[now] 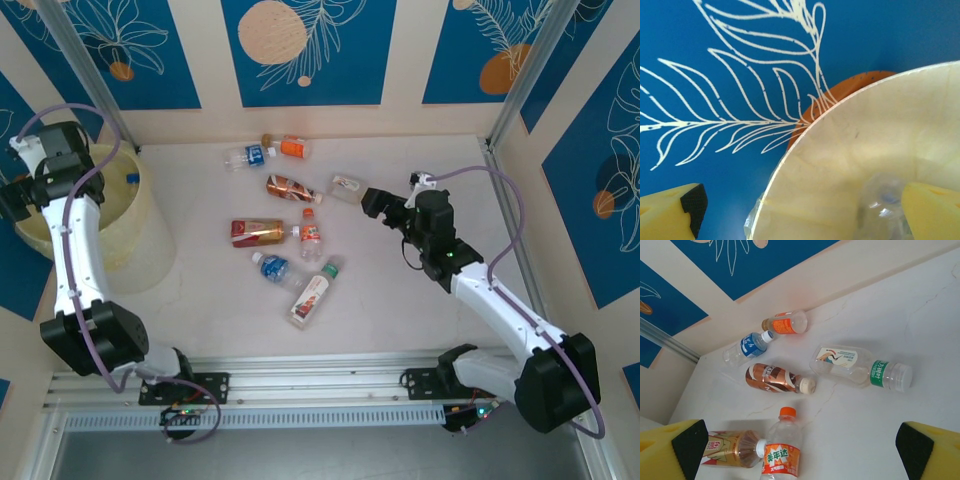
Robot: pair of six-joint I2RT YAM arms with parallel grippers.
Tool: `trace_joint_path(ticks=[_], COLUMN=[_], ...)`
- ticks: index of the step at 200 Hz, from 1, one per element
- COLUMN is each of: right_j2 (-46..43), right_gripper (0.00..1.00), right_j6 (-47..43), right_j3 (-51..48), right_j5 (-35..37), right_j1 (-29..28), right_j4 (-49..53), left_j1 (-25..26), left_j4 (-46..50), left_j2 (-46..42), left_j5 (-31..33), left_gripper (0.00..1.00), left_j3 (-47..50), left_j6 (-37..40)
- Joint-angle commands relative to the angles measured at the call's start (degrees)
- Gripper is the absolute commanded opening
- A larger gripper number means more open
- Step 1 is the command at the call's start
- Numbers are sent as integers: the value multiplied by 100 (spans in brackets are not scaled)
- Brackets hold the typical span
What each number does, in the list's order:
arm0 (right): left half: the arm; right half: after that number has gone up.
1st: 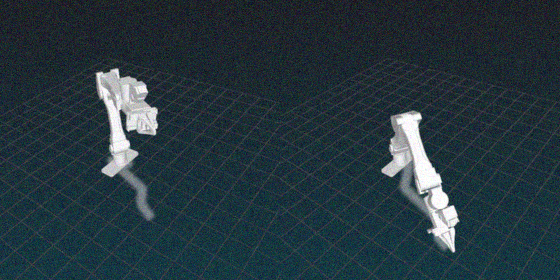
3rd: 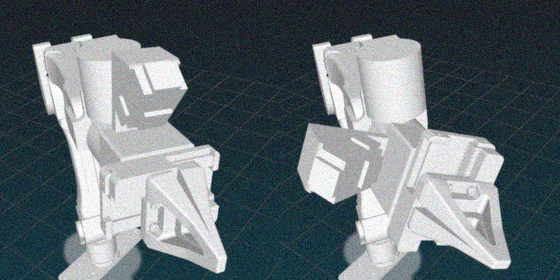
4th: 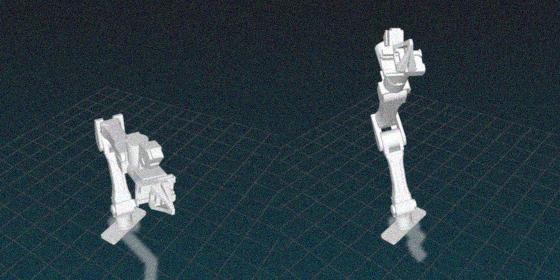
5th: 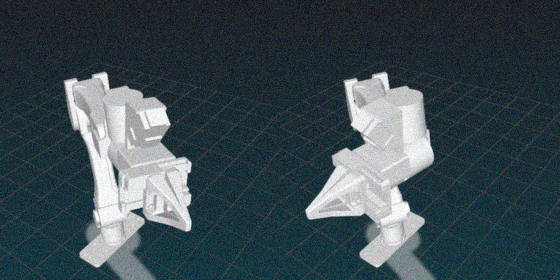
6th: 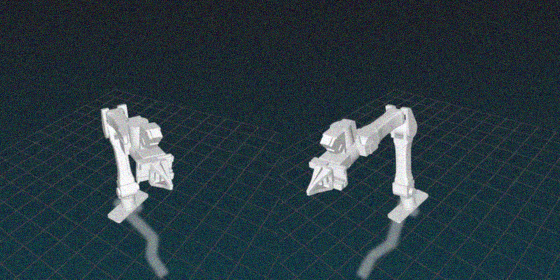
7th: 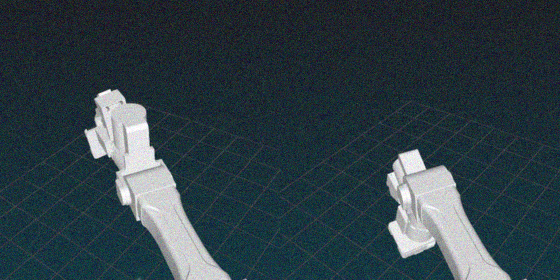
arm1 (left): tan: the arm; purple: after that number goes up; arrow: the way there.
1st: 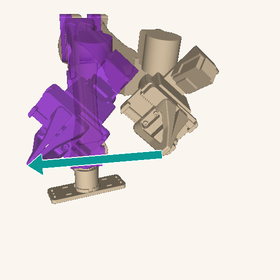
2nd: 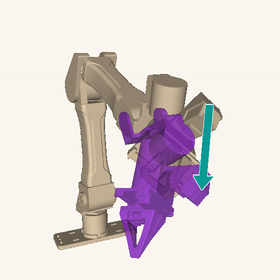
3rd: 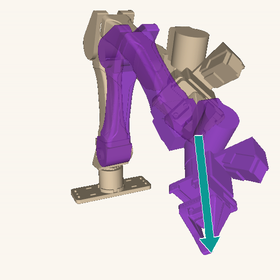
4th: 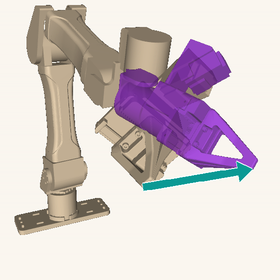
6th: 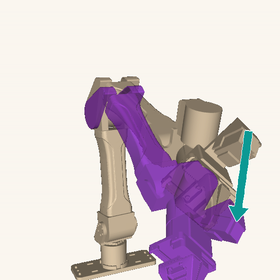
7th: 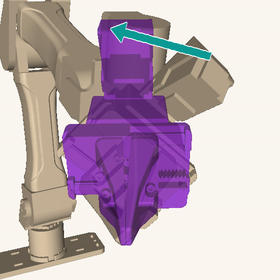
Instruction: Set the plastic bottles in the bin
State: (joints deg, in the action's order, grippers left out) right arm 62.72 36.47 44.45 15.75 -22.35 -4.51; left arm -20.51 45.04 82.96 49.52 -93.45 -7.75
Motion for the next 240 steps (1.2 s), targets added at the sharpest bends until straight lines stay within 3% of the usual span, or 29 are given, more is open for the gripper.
trace_joint_path(ticks=[1,50,72,115,134,152,183,207,240], right_j2=[-251,-80,125,840,1336,1778,2347,2800,3624], right_gripper=[98,98,98,98,98,97,97,96,94], right_j6=[73,-22,-346,-1434,-2165,-2661,-3688,-4411,-5517], right_j3=[-106,57,231,794,1273,1734,2176,2564,3342], right_j5=[181,-14,-157,-845,-1510,-1294,-1369,-1937,-2150], right_j1=[42,183,254,532,618,620,694,857,978], right_j4=[24,385,557,985,1489,2008,2282,2547,3074], left_j1=[-19,265,320,359,466,737,1694,2421,2891], left_j4=[181,-245,-627,-1559,-2017,-2411,-2649,-2849,-3146], left_j2=[-310,-809,-1054,-1366,-1518,-1656,-1661,-1526,-1201], left_j5=[-630,-2213,-3375,-5948,-6717,-7308,-7333,-7300,-7577], left_gripper=[100,100,100,100,100,100,100,100,100], left_j3=[-174,221,430,725,870,1014,1228,1478,1737], left_j6=[-317,-779,-1117,-1754,-2021,-2129,-1944,-1843,-1831])
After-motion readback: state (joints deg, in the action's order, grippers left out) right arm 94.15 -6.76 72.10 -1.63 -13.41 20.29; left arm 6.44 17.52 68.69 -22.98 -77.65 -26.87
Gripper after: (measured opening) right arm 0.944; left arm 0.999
